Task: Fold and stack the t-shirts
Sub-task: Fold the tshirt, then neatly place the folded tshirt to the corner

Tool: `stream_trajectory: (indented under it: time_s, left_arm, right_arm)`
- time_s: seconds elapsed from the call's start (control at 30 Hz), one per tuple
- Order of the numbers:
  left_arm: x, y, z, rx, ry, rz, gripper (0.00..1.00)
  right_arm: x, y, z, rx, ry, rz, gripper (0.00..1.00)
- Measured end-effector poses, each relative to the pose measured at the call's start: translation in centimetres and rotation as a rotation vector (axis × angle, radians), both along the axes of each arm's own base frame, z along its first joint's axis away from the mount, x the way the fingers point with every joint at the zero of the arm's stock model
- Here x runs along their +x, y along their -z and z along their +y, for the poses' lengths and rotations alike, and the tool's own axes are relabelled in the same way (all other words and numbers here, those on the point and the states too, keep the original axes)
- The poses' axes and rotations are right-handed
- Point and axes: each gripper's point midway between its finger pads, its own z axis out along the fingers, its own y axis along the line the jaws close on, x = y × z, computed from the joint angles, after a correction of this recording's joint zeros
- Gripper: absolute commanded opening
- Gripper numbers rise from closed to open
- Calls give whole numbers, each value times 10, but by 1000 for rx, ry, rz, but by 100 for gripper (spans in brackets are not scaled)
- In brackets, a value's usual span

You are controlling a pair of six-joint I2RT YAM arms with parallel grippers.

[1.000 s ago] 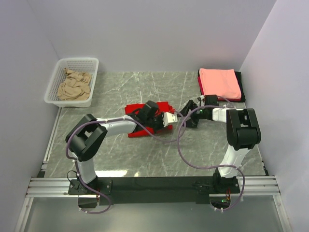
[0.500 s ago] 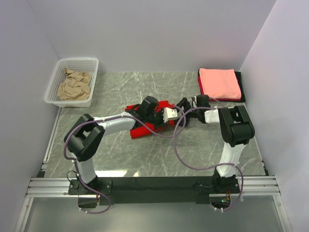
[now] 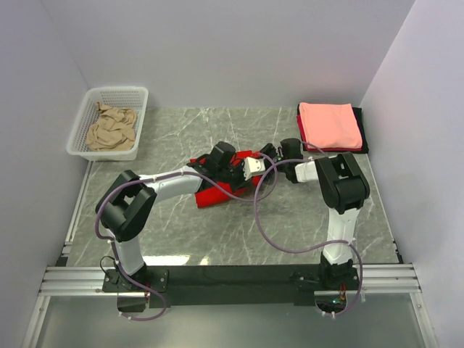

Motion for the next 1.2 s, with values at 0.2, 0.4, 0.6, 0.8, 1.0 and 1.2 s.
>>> stream_trajectory:
  time_s: [0.2,0.4,0.6,0.8,1.0,1.2]
  left_arm:
    - [1,-1,1,-6,-5,12,1]
    - [9,-8,1,-23,-21,12,1]
    - [16,-14,2,-36,-47,23,33]
    - [26,-27,29,-46,-149,117,61]
    - [43,-68,71,-82,-278,111,72]
    - [44,-78,84,-84,-343,127,74]
  right_arm:
    - [20,3,4,-9,18,-27,58]
    - [25,13,2,-84,2,-41,4]
    - [37,12,0,-199,-75,-77,0]
    - [63,-11,-10,-396,-173,-227,0]
    - [81,-22,-46,-630,-220,-290,0]
    - [111,-49,-94,-831,-223,-376,0]
